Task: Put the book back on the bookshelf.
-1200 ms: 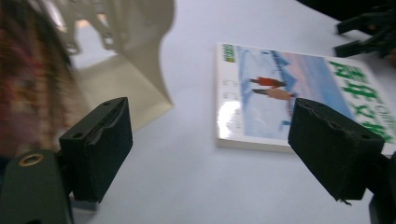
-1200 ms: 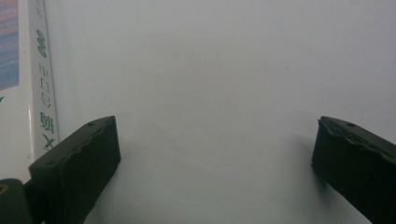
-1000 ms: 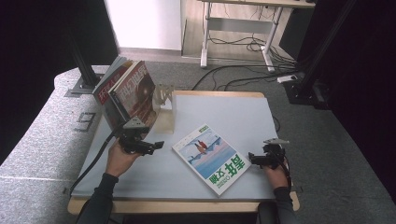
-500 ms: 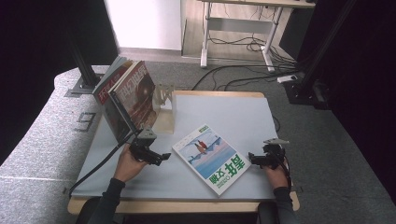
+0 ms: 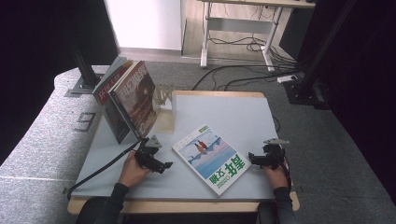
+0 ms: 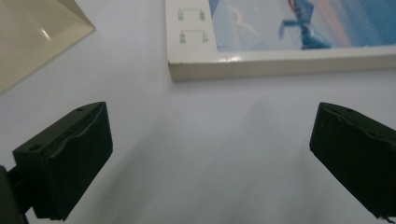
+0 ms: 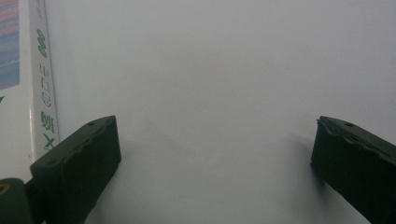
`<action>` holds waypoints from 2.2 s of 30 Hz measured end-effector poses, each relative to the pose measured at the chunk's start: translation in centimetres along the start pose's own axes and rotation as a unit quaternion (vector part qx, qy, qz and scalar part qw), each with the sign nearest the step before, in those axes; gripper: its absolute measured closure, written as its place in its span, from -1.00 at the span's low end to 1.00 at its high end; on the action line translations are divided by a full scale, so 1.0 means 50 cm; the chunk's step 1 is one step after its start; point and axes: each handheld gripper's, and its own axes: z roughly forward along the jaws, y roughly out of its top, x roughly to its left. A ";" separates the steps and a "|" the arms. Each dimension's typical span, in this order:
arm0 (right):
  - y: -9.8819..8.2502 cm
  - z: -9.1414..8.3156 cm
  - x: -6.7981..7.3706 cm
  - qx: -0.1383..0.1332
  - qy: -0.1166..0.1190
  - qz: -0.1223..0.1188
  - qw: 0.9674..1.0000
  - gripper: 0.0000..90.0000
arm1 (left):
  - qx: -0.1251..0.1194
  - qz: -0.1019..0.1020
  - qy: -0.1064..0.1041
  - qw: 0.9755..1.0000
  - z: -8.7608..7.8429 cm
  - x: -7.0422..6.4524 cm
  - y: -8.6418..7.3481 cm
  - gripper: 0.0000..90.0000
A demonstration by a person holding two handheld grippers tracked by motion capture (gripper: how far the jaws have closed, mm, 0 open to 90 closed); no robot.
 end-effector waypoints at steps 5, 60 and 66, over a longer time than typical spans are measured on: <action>0.000 0.000 0.000 0.000 0.000 0.000 1.000 -0.97 | 0.017 0.002 -0.005 1.000 0.018 -0.005 -0.009 -1.00; -0.025 -0.076 0.044 -0.029 0.034 -0.035 0.998 -0.95 | 0.003 0.010 -0.018 1.000 0.041 -0.003 0.055 -0.96; -0.035 -0.087 0.059 -0.027 0.038 -0.047 0.998 -0.95 | -0.007 0.000 -0.026 1.000 0.055 0.012 0.076 -0.93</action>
